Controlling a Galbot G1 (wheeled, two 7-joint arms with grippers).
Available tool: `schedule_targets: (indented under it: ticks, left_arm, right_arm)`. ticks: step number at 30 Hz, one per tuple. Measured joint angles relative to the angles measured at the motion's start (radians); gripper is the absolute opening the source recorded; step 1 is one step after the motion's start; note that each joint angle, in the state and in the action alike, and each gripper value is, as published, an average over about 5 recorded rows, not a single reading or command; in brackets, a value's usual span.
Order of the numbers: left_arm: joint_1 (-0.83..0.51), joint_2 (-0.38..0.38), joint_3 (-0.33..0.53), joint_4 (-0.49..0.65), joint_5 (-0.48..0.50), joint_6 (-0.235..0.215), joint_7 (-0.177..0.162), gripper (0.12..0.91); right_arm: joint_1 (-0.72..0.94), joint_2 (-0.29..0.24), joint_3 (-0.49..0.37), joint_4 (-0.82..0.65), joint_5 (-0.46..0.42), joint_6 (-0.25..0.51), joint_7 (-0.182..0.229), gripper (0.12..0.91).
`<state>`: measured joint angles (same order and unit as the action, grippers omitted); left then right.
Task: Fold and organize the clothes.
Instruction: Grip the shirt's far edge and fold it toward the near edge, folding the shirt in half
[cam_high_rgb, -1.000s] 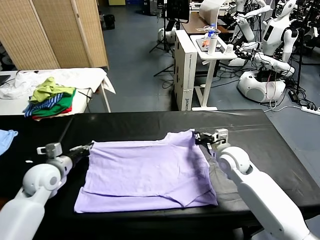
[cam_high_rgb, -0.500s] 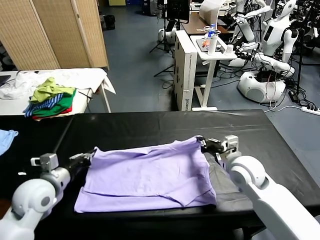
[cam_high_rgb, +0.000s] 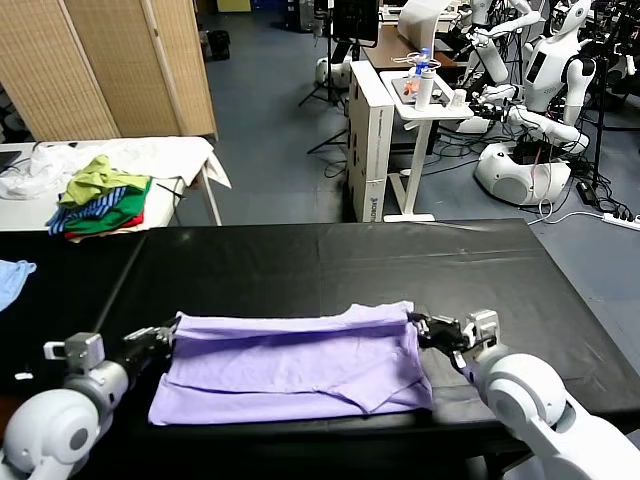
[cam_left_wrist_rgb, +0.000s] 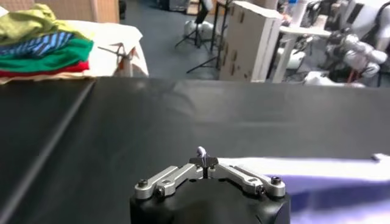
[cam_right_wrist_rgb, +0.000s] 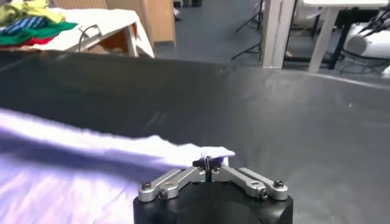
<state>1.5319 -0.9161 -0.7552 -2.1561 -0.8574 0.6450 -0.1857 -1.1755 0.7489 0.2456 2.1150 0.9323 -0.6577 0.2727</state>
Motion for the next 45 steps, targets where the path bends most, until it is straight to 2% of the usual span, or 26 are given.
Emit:
schedule_targets:
  ticks: [14, 24, 39, 42, 45]
  left_arm:
    - [0.074, -0.035, -0.024, -0.019, 0.065, 0.014, 0.018, 0.146]
    - [0.118, -0.058, -0.035, -0.036, 0.091, 0.023, 0.018, 0.146]
    - [0.206, -0.111, -0.043, -0.051, 0.178, 0.013, 0.030, 0.146]
    - [0.221, -0.123, -0.041, -0.060, 0.196, 0.021, 0.025, 0.148]
    - [0.235, -0.133, -0.041, -0.072, 0.216, 0.031, 0.021, 0.222]
  right_arm:
    - [-0.043, -0.027, -0.002, 0.051, 0.007, -0.014, 0.001, 0.152]
    - [-0.053, -0.043, -0.014, 0.059, 0.005, -0.020, 0.001, 0.152]
    - [-0.047, -0.050, -0.041, 0.044, -0.002, -0.049, -0.004, 0.152]
    - [-0.046, -0.056, -0.043, 0.053, 0.000, -0.059, -0.008, 0.180]
    - [-0.048, -0.063, -0.037, 0.065, 0.004, -0.063, -0.011, 0.311]
